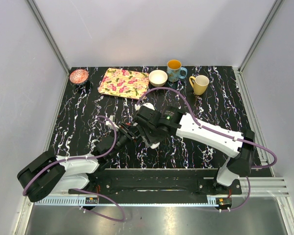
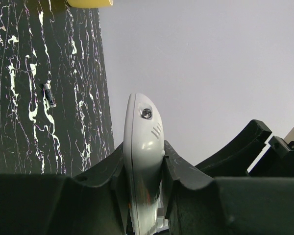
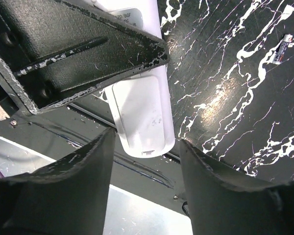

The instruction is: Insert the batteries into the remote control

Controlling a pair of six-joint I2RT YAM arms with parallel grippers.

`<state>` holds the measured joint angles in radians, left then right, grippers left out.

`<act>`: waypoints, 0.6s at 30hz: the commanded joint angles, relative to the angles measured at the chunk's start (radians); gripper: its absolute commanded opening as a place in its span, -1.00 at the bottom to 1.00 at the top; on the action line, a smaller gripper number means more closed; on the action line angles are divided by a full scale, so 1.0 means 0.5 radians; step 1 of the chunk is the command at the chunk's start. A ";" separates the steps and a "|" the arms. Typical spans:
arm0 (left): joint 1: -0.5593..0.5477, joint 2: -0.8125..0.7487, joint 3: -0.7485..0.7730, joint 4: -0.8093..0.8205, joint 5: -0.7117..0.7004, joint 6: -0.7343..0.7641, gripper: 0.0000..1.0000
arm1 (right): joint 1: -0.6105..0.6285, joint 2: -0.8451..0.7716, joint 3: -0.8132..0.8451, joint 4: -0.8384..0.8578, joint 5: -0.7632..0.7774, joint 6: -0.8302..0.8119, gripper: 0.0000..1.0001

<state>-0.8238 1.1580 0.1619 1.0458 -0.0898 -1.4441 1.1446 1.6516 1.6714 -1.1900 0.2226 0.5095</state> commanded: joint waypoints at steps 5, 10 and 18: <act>-0.009 -0.015 0.007 0.133 -0.020 -0.014 -1.00 | 0.015 -0.042 0.075 0.021 0.043 -0.003 0.41; -0.006 -0.018 0.007 0.133 -0.020 -0.014 -1.00 | 0.012 -0.045 0.087 0.024 0.015 -0.007 0.01; -0.006 -0.021 0.017 0.130 -0.008 -0.008 -1.00 | 0.015 -0.045 0.093 0.012 0.018 -0.006 -0.14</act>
<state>-0.8238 1.1580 0.1616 1.0470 -0.0895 -1.4441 1.1446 1.6516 1.6791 -1.1908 0.2222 0.5121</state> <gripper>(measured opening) 0.300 0.451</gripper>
